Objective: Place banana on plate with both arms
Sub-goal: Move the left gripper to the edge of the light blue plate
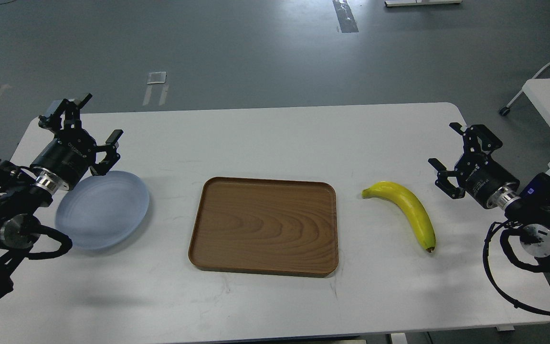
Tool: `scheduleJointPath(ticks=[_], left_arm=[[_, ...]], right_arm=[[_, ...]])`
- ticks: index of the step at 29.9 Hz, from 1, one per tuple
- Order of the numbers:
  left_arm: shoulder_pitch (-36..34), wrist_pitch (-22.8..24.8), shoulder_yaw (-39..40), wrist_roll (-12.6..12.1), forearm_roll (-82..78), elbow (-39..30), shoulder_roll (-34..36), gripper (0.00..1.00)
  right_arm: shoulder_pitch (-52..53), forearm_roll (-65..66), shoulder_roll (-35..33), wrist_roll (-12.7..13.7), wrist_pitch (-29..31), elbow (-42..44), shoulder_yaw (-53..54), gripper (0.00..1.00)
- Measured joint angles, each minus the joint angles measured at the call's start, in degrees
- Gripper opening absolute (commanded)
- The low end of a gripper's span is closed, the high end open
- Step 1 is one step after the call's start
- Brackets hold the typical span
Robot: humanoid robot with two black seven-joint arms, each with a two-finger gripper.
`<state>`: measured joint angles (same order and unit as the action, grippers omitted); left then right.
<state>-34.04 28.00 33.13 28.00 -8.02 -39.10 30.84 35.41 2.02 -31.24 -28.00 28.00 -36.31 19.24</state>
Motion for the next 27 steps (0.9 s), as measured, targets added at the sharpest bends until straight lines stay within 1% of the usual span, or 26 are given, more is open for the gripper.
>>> scheduleJointPath(ticks=[11,15,20,23,27], left_arm=[[0.95,0.00,0.02,0.00,0.02,0.41,0.28,1.00],[0.01,0.00,0.00,0.00,-0.12,2.29,0.19,1.00],[-2.73,0.00,-0.51,0.00,-1.87,4.28,0.45,1.00],[-4.92,0.00,-0.65,0.00,-6.84,3.35,2.80,1.00],[-7.08,0.00,-0.68,0.00,-17.67,-1.21,7.38,1.00]], right_arm=[[-0.01,0.00,0.04,0.00,0.00,0.06,0.00,0.99],[-0.06,0.04,0.05,0.00,0.00,0.05,-0.02,0.99],[-0.04,0.11,0.20,0.00,0.00,0.06,-0.08,0.99],[-0.01,0.12,0.20,0.00,0.00,0.12,-0.08,0.99],[0.11,0.16,0.22,0.00,0.00,0.11,-0.09,0.99]])
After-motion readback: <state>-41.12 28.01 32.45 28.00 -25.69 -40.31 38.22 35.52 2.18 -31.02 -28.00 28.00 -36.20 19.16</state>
